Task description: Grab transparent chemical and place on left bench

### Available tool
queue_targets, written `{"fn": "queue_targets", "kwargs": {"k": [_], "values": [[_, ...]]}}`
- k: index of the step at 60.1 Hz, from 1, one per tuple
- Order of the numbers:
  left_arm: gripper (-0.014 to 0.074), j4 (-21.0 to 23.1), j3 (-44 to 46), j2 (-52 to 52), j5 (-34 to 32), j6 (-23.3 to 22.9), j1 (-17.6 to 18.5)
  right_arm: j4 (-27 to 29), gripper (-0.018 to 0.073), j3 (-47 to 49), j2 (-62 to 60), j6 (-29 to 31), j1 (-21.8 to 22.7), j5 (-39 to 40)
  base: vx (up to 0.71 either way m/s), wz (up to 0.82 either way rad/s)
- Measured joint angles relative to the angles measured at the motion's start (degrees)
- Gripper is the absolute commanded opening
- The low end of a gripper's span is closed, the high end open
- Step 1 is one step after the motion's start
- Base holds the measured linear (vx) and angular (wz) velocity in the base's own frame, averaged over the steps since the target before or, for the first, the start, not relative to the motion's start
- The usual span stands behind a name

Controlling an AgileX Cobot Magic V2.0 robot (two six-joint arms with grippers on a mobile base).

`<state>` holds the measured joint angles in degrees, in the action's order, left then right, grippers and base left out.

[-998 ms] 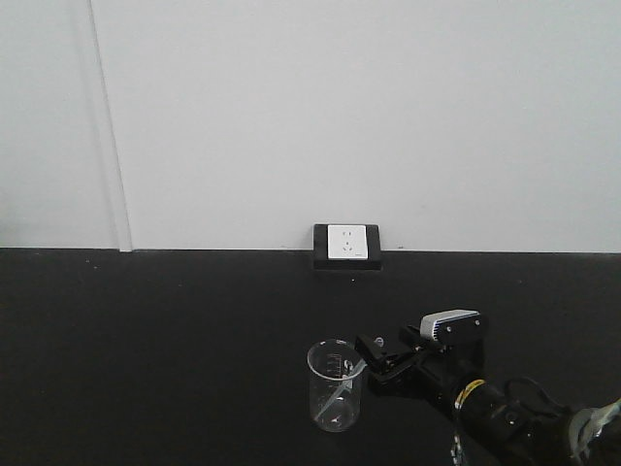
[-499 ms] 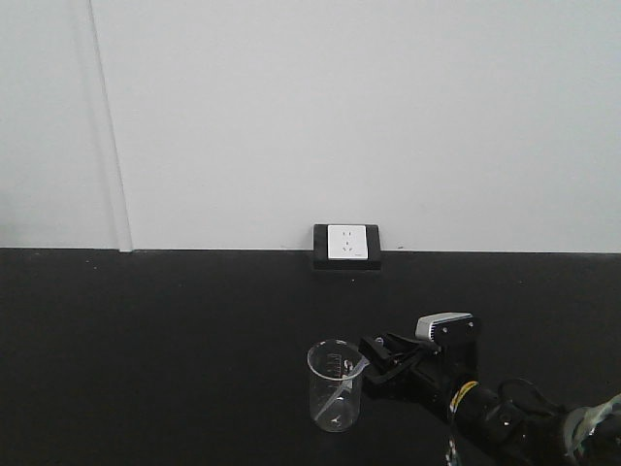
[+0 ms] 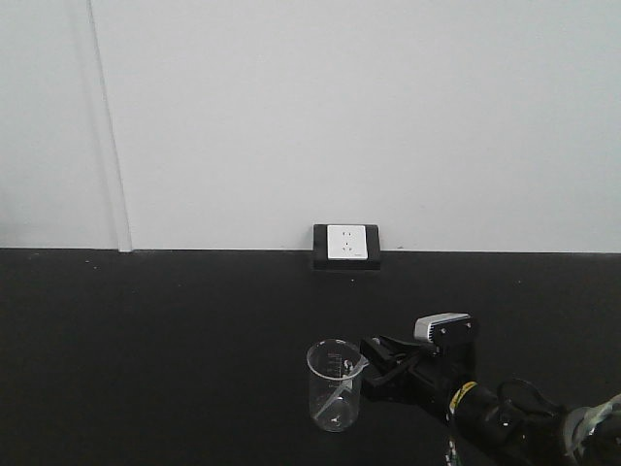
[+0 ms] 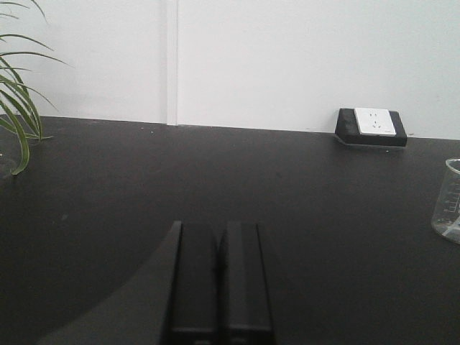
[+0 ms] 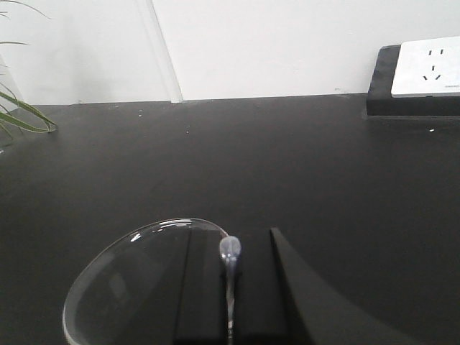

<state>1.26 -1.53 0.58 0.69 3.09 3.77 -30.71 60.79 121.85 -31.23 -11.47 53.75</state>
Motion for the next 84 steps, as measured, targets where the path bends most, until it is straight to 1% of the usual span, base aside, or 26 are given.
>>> {"fn": "queue_targets", "kwargs": {"k": [8, 19, 25, 34, 39, 40, 41, 49, 68, 84], "values": [[-0.0004, 0.00, 0.00, 0.00, 0.00, 0.00, 0.00, -1.75, -0.0010, 0.00, -1.47, 0.00, 0.00, -0.25, 0.00, 0.00], [-0.0004, 0.00, 0.00, 0.00, 0.00, 0.00, 0.00, -4.11, -0.0007, 0.00, -8.09, -0.93, 0.00, -0.51, 0.00, 0.00], [-0.0004, 0.00, 0.00, 0.00, 0.00, 0.00, 0.00, -4.58, -0.0007, -1.65, -12.46, -1.71, 0.00, -0.45, 0.00, 0.00], [-0.0004, 0.00, 0.00, 0.00, 0.00, 0.00, 0.00, -4.64, -0.0007, -9.18, -20.38, -1.08, 0.28, -2.29, 0.00, 0.00], [-0.0004, 0.00, 0.00, 0.00, 0.00, 0.00, 0.00, -4.64, -0.0007, -14.04, -24.37, 0.92, 0.96, -2.66, 0.00, 0.00], [-0.0004, 0.00, 0.00, 0.00, 0.00, 0.00, 0.00, -4.64, -0.0007, -17.40, -27.40, 2.69, 1.49, -2.36, 0.00, 0.00], [-0.0004, 0.00, 0.00, 0.00, 0.00, 0.00, 0.00, -4.64, -0.0007, -18.25, -28.23, 2.93, 1.50, -2.18, 0.00, 0.00], [-0.0004, 0.00, 0.00, 0.00, 0.00, 0.00, 0.00, -4.09, -0.0007, -21.91, -32.17, 4.08, 1.75, -0.54, 0.00, 0.00], [-0.0004, 0.00, 0.00, 0.00, 0.00, 0.00, 0.00, -4.09, -0.0007, -26.69, -33.60, 4.26, 1.75, -0.29, 0.00, 0.00], [-0.0004, 0.00, 0.00, 0.00, 0.00, 0.00, 0.00, -4.09, -0.0007, -28.17, -33.60, 4.26, 1.75, -0.53, 0.00, 0.01]]}}
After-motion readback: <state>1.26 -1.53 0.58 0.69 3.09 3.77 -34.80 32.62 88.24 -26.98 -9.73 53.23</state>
